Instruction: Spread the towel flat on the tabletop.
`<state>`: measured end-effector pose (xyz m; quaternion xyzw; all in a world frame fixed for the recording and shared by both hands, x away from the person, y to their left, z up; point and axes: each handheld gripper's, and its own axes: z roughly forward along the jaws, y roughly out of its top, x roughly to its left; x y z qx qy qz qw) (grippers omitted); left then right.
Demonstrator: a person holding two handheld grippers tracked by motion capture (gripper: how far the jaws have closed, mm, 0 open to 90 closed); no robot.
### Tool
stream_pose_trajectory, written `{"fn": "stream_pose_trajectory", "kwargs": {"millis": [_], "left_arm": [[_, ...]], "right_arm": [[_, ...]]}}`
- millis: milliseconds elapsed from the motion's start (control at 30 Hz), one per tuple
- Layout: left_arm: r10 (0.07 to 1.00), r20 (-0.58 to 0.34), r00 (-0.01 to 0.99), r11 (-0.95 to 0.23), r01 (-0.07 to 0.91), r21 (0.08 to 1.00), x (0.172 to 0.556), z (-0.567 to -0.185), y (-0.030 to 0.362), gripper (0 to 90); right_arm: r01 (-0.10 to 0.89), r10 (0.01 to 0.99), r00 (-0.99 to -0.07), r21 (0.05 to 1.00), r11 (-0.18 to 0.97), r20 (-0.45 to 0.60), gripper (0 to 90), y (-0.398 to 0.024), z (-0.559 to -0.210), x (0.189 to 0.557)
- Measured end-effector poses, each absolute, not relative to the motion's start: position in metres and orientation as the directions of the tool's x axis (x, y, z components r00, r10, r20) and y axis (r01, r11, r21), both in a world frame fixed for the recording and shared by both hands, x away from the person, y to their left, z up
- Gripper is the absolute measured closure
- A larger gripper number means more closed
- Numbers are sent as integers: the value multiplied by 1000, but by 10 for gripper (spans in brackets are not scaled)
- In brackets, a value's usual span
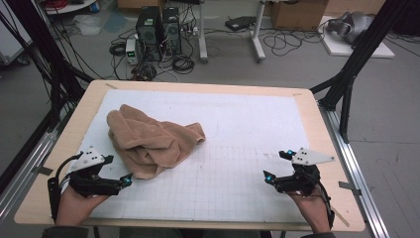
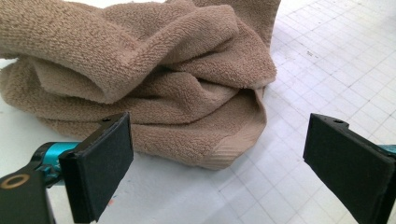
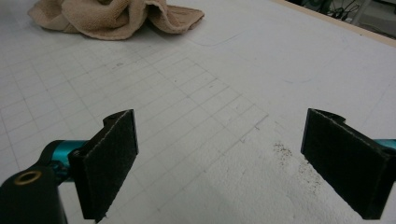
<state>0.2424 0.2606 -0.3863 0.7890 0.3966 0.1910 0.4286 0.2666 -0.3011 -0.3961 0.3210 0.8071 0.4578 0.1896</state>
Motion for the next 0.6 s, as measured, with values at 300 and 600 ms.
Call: {"fn": "stream_pose_trajectory", "kwargs": {"millis": [300, 600], "left_arm": [[784, -40, 619, -322, 461, 827, 245, -384, 261, 89], [783, -37, 622, -326, 461, 825, 239, -385, 262, 90]], "right_arm": [[351, 695, -719, 863, 364, -1, 100, -304, -399, 268], [344, 693, -721, 866, 363, -4, 101, -305, -399, 263]]}}
